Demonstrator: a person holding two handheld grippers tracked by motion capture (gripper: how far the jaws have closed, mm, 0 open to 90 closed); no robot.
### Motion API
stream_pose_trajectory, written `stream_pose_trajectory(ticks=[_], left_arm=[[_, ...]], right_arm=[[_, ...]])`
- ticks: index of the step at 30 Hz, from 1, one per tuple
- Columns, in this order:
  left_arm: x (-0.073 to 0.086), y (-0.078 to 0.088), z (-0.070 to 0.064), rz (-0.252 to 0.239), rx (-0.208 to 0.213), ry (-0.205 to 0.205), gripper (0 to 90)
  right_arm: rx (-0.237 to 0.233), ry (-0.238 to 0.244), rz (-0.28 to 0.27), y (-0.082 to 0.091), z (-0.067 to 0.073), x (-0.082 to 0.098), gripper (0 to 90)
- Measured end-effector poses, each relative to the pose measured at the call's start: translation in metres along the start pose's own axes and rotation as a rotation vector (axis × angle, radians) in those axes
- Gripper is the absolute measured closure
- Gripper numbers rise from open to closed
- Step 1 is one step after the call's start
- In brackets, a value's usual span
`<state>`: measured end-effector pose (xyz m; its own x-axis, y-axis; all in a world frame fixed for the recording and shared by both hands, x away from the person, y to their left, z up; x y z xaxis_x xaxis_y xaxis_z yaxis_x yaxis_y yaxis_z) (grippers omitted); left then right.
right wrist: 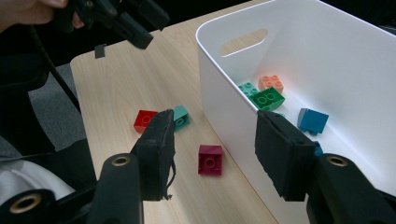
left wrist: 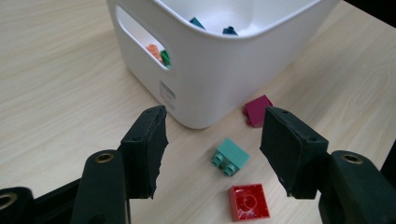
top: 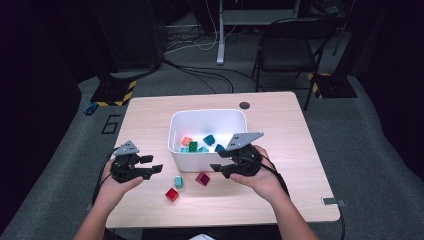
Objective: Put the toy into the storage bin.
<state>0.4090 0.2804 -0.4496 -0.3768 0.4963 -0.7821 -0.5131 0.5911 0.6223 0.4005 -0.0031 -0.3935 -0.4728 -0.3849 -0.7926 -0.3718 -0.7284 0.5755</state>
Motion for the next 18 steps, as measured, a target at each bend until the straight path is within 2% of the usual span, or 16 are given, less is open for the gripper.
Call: stream_pose_trajectory(ticks=[6,9,13,18], left_arm=[[0.015,-0.011,-0.011,0.005,0.027,-0.002,39.6],[0.024,-0.016,-0.017,0.028,0.034,-0.01,39.6],[0.032,-0.02,-0.024,0.028,0.048,-0.001,39.9],[0.044,-0.027,-0.032,0.055,0.059,-0.006,42.7]], right_arm=[[0.0,-0.013,0.0,0.004,-0.002,0.002,47.2],[0.006,-0.018,0.009,0.004,-0.004,0.004,46.9],[0.014,-0.017,0.008,0.005,-0.006,0.005,46.8],[0.02,-0.02,0.003,0.008,-0.006,0.005,46.6]])
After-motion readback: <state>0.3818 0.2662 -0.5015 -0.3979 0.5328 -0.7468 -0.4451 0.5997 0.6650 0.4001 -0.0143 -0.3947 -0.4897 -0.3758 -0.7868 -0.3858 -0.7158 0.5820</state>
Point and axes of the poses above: each handheld gripper's, and its own axes: y roughly backward along the jaws, x roughly out of its underside, z roughly to its left, the point moved 6 cm from there along -y, roughly forward along the jaws, and after that the axes turned 12 degrees about -y, right-handed, at the moved point
